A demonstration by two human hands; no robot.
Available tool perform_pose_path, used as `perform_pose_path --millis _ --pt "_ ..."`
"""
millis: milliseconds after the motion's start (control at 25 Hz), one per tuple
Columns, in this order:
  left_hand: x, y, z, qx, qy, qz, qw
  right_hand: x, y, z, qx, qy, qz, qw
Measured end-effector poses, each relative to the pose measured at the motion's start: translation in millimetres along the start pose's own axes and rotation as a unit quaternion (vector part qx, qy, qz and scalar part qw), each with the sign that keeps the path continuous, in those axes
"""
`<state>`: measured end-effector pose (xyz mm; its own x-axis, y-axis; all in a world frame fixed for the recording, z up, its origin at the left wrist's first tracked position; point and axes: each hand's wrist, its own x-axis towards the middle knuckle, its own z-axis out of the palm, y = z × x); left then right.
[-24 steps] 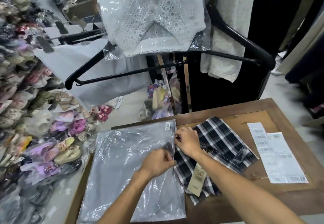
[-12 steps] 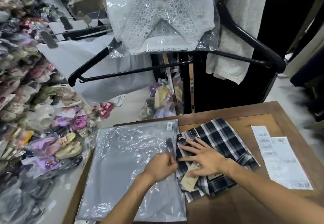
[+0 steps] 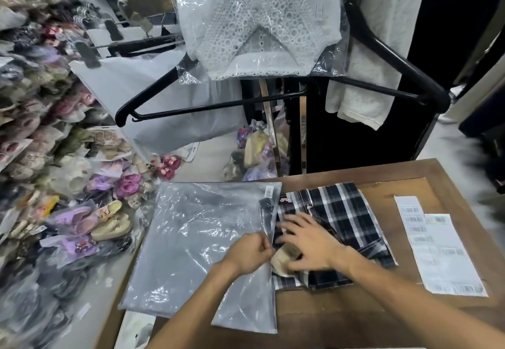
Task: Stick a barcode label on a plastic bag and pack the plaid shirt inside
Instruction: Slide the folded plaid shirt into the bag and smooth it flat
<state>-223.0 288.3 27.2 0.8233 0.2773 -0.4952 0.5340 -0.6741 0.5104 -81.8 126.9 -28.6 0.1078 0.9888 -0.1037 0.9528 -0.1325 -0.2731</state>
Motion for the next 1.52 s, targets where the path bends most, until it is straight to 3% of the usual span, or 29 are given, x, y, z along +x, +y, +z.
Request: perform_pose_path --millis 80,160,400,560,640,800,880,960,1000,1080,1160,1240,1360,1520 --pt "2 -4 1 -0.009 0.009 -0.004 1.000 -13 -14 13 -0.033 -0.016 -0.066 0.997" --pt "1 -6 2 -0.019 0.002 -0.012 1.000 -21 -19 24 -0.039 -0.042 -0.066 0.996" --pt "0 -6 2 -0.034 -0.002 -0.016 0.999 -26 -14 38 0.025 0.029 -0.054 0.998" --pt "2 -3 2 -0.057 0.018 -0.036 0.998 -27 -17 29 0.235 0.140 0.055 0.960" --pt "3 2 3 -0.064 0.023 -0.036 0.997 -26 -20 33 0.256 0.181 0.089 0.945" --pt "5 6 6 -0.078 0.005 -0.025 0.997 -25 -40 49 0.175 0.173 0.096 0.964" --pt "6 7 9 -0.070 -0.002 -0.022 0.997 -25 -44 51 0.142 0.123 0.064 0.980" --pt "6 6 12 -0.039 -0.001 -0.021 0.999 -25 -41 43 0.192 0.070 0.050 0.978" --pt "7 5 13 -0.026 0.002 -0.018 1.000 -26 -36 36 0.227 0.060 0.068 0.970" --pt "8 4 16 -0.020 0.010 0.000 1.000 -30 -17 20 0.244 0.122 0.160 0.949" --pt "7 5 21 -0.013 0.025 0.026 0.999 -42 14 12 0.170 0.200 0.280 0.923" --pt "6 7 25 0.000 0.045 0.041 0.998 -56 34 12 0.065 0.164 0.347 0.921" --pt "7 7 32 0.016 0.071 0.040 0.997 -70 33 32 0.015 0.040 0.283 0.958" --pt "12 8 37 0.034 0.084 0.029 0.995 -72 11 47 0.013 0.045 0.273 0.961"
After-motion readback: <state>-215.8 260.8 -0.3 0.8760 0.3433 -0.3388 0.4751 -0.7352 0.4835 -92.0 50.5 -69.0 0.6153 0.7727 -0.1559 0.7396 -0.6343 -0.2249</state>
